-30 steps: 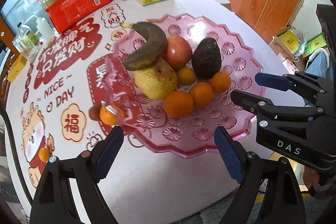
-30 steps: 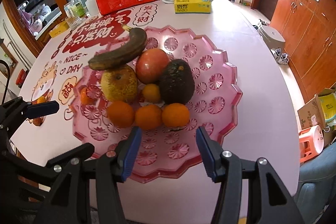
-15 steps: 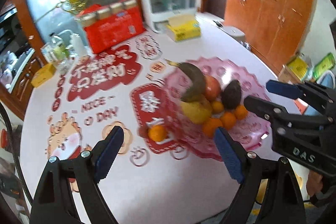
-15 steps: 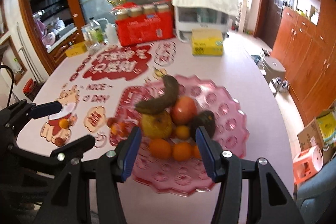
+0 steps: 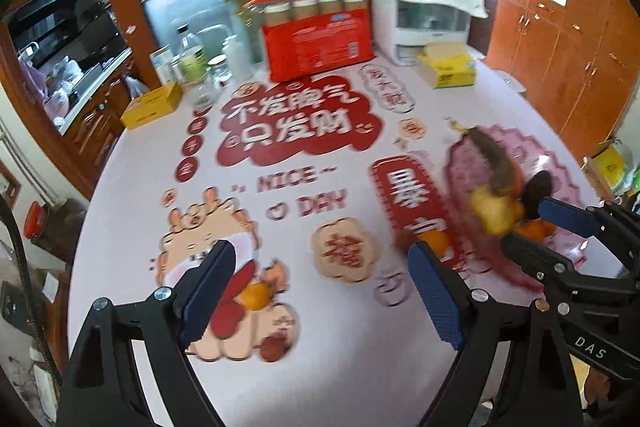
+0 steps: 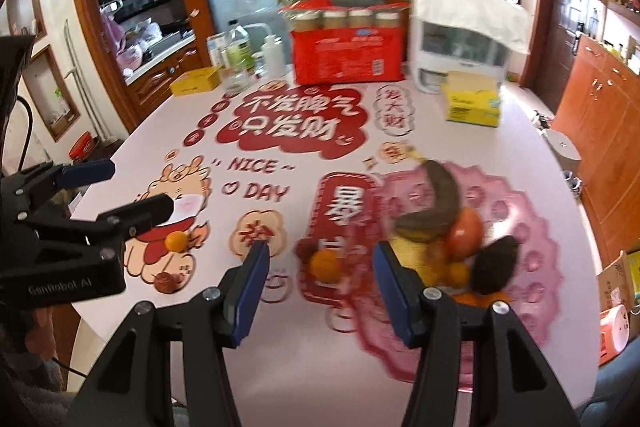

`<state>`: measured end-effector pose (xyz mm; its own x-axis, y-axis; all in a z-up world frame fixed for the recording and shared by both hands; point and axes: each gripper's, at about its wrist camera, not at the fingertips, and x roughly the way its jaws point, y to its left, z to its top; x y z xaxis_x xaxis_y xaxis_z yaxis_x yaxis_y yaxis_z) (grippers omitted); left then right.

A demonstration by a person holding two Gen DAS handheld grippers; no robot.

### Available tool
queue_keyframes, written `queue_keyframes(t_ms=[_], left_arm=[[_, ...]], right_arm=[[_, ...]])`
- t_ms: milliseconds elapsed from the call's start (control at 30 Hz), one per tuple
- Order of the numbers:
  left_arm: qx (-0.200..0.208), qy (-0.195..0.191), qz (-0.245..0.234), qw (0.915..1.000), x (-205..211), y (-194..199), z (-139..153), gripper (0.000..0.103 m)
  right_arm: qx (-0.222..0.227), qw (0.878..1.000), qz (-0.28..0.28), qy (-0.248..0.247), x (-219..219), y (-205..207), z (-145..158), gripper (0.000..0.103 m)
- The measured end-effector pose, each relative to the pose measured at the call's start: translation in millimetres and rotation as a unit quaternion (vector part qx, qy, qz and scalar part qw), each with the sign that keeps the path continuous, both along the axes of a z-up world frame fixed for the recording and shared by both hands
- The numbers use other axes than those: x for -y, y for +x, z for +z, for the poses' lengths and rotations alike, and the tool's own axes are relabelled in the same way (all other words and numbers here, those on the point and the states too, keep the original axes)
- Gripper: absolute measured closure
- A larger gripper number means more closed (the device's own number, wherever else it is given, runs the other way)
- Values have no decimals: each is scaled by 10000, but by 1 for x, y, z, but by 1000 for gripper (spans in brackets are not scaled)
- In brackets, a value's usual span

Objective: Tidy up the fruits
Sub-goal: 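Withdraw both open tools from the bowl toward the remaining small fruit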

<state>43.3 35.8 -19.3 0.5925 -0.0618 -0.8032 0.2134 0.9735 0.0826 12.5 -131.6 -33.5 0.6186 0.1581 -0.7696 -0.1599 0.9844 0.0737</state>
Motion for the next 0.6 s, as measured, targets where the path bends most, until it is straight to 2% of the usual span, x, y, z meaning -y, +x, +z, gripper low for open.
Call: queue_keyframes(t_ms=[233, 400, 600], left_arm=[[-79, 174, 62, 9998, -68, 10, -23, 16], [-201, 222, -149, 9994, -111, 22, -52, 16], [-633, 212, -513, 9965, -146, 40, -98, 16]], right_arm=[[-255, 9989, 390, 8, -71, 15, -33, 49], [-419, 9977, 542, 7, -115, 15, -58, 49], [-843, 9944, 636, -20, -156, 14, -97, 49]])
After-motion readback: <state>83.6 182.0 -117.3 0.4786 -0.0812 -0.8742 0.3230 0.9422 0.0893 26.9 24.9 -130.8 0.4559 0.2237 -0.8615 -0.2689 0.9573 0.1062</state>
